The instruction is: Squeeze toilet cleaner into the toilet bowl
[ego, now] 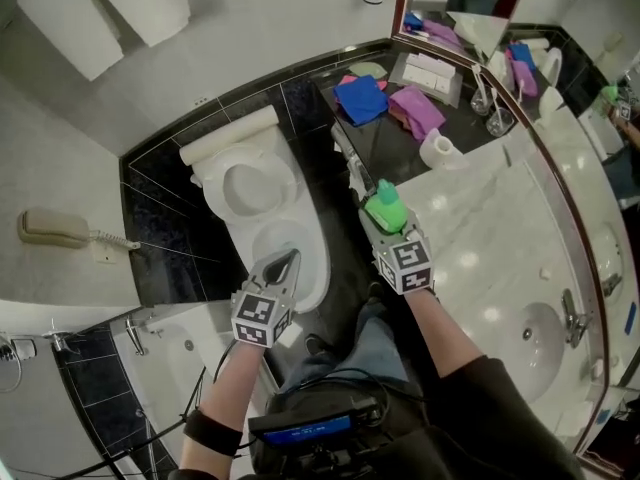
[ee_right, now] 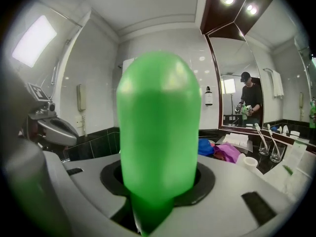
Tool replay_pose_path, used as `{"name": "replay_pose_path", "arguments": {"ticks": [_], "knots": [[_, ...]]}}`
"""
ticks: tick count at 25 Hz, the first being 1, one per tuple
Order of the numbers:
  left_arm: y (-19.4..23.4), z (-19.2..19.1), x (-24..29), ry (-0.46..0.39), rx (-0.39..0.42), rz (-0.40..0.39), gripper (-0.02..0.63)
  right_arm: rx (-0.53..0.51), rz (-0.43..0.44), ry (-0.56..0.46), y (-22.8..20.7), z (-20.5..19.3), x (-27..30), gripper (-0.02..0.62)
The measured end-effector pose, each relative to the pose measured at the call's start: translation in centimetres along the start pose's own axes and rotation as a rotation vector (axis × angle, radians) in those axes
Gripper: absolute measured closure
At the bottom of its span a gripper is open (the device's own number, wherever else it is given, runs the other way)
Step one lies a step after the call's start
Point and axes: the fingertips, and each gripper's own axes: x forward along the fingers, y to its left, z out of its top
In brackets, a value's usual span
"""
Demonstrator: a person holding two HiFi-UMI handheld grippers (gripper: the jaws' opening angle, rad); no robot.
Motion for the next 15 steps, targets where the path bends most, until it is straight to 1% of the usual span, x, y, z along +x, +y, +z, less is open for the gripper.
{"name": "replay_pose_path", "arguments": {"ticks": [2,6,10,15], "knots": [[-0.1,0.5,2.8,0.000,-0.019,0.006,0.604,-0.001,-0.013,-0.005,-2.6,-0.2,1.6,0.397],[-0.8,1.5,8.8,0.014,-0.035,-0.006,0.604,0.005,-0.003,-0.002,-6.8,-0.1,4.6,0.397],[-1.3,2.4,14.8,0.031,-0.021,-0.035,0.604,0.005,-0.016,-0.011,-11.3,-0.7,7.6,0.397],[-0.7,3.0,21.1,0.038,-0.018,-0.040,0.604,0.009,-0.037,-0.021,-15.8,-1.9,11.2,0.397]]}}
